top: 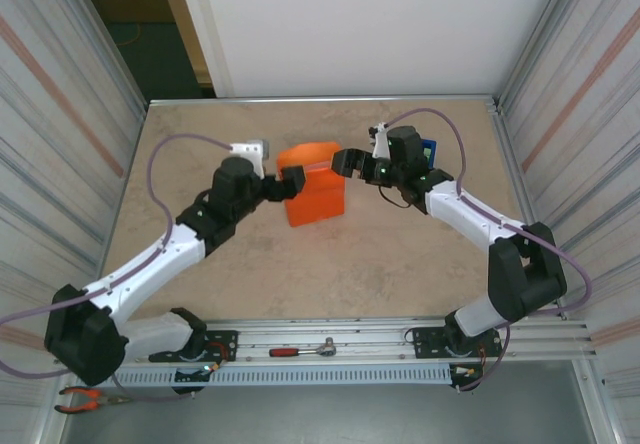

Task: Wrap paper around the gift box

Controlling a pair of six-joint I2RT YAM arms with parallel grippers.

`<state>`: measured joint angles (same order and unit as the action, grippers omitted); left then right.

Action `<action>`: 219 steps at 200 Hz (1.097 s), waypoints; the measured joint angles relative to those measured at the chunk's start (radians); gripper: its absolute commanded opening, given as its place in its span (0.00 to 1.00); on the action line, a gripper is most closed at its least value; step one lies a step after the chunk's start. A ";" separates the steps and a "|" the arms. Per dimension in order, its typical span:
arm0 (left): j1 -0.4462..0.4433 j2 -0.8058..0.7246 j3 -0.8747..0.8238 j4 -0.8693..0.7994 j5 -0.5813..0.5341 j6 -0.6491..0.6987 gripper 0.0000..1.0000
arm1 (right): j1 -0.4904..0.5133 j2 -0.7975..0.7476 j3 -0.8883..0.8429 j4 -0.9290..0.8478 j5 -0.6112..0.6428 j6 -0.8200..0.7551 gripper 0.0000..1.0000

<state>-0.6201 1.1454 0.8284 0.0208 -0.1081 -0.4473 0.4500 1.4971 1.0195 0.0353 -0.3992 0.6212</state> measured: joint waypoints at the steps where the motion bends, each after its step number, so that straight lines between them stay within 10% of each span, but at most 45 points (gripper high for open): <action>1: -0.005 -0.005 -0.006 0.000 -0.004 0.001 0.99 | 0.001 -0.002 -0.003 0.000 0.001 -0.002 0.94; 219: -0.119 0.105 -0.156 0.226 -0.140 0.073 0.99 | -0.012 -0.175 -0.135 0.032 0.013 0.000 0.93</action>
<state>-0.7387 1.2499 0.6724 0.2470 -0.2481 -0.3740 0.4381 1.3216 0.8841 0.0677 -0.3859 0.6209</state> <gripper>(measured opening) 0.986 0.937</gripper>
